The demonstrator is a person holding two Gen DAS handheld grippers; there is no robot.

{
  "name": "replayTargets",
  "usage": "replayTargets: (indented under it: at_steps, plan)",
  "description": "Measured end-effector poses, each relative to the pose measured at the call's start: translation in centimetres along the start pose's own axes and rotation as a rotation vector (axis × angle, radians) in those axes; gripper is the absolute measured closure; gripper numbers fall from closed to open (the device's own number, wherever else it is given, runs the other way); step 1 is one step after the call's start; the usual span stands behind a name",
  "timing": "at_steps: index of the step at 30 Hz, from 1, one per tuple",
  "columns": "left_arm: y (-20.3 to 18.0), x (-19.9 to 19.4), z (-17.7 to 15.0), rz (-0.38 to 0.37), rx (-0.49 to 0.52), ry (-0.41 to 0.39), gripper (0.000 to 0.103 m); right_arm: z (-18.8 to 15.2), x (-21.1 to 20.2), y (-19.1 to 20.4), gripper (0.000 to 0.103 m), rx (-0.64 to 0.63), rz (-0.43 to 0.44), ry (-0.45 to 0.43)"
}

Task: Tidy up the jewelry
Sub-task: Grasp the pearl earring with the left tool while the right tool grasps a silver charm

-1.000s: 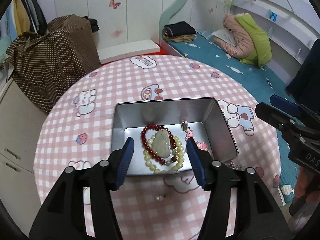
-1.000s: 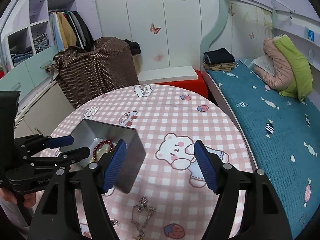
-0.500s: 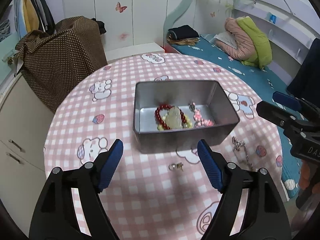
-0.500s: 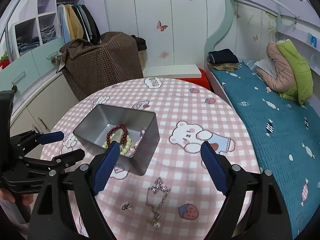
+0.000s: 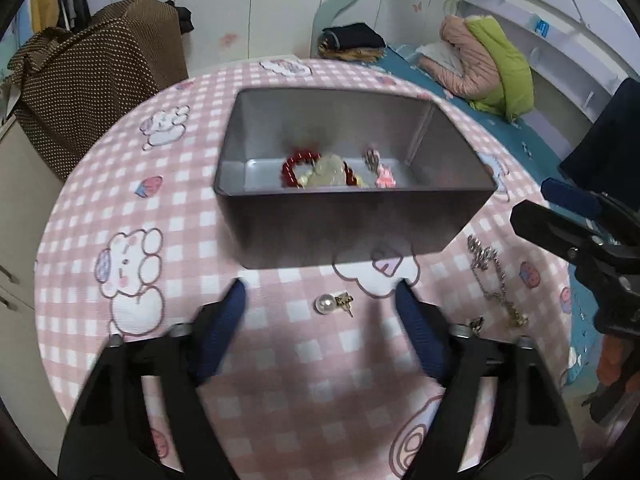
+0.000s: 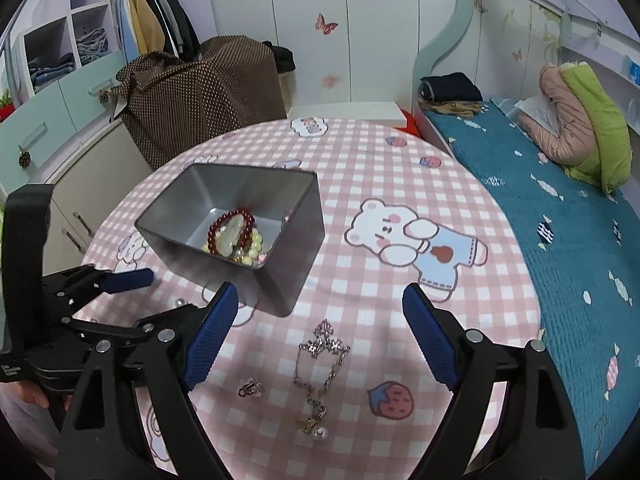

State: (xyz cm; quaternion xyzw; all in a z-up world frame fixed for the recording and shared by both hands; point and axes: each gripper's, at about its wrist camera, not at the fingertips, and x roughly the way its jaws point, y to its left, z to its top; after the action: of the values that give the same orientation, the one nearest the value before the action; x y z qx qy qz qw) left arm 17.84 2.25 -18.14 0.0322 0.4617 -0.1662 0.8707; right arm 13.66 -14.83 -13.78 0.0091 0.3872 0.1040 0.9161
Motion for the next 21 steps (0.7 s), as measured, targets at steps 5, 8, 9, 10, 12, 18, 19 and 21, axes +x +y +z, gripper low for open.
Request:
replayTargets:
  at_steps: [5,8,9,10,12,18,19,21]
  plan:
    - [-0.3,0.6,-0.7,0.019,0.023,-0.006,0.067,-0.5,0.3,-0.1,0.022,0.002,0.003,0.016]
    - [-0.3,0.4,-0.7,0.010,0.029,0.003,0.085,-0.6,0.3,0.0,0.022,0.002,0.006,0.019]
    - [-0.3,0.3,-0.7,0.002,0.031,0.005,0.085,-0.6,0.3,0.1,0.022,0.000,0.008,0.019]
    - [-0.3,0.3,-0.8,0.005,0.034,0.004,0.085,-0.7,0.2,0.1,0.022,-0.002,0.009,0.019]
    - [-0.4,0.2,-1.0,0.007,0.031,0.004,0.085,-0.8,0.1,0.2,0.022,-0.003,0.009,0.020]
    - [-0.4,-0.6,-1.4,0.010,0.020,0.002,0.086,-1.4,-0.4,0.7,0.022,-0.017,0.023,0.018]
    - [-0.3,-0.9,-1.4,0.009,0.018,-0.001,0.086,-1.6,-0.5,0.9,0.022,-0.018,0.027,0.018]
    - [-0.3,-1.2,-1.4,0.010,0.017,-0.011,0.086,-1.9,-0.6,1.2,0.022,-0.018,0.033,0.019]
